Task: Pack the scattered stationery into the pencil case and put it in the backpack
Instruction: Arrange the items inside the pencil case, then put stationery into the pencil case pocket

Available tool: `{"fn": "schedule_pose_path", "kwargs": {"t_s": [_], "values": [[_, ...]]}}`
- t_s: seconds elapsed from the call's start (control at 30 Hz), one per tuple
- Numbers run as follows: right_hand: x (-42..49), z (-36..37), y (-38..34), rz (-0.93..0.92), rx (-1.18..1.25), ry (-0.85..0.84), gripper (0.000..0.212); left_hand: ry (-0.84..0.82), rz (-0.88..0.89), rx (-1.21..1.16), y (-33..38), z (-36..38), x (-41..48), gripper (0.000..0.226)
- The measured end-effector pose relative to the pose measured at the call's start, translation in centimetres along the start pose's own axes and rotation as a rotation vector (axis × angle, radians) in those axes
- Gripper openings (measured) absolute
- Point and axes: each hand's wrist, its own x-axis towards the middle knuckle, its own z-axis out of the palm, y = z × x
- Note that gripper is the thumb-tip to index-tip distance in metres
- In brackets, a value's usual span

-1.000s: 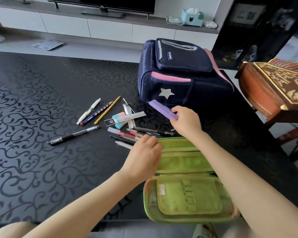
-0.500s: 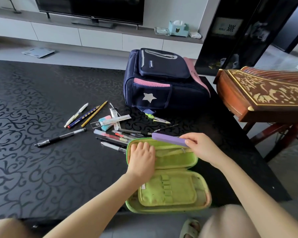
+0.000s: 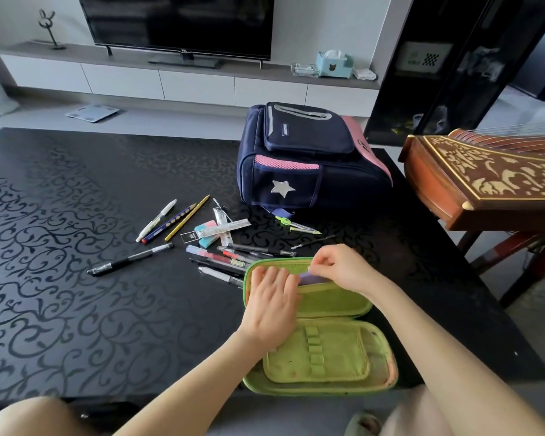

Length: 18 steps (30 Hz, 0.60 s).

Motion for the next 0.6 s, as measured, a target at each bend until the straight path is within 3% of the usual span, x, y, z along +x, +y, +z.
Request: {"fn": "schedule_pose_path", "kwargs": {"t_s": [0.1, 0.23, 0.4, 0.5, 0.6], "values": [[-0.6, 1.4, -0.8, -0.014, -0.34, -0.012, 0.01, 0.039, 0.019, -0.007, -0.2, 0.2, -0.1, 0.009], [-1.0, 2.7, -1.4, -0.119, -0.57, 0.127, 0.02, 0.038, -0.004, -0.023, -0.4, -0.2, 0.1, 0.013], [0.0, 2.5, -2.8, -0.229, -0.472, 0.298, 0.029, 0.171, -0.302, 0.016, -6.0, -1.7, 2.4, 0.007], [1.3, 3.2, -3.7, -0.239, -0.377, 0.274, 0.038, -0.03, -0.433, 0.173, -11.4, -2.0, 4.3, 0.016], [2.9, 4.1, -4.6, -0.214, -0.326, 0.236, 0.028, -0.289, -0.363, 0.301, -14.9, -1.7, 6.2, 0.026]]}}
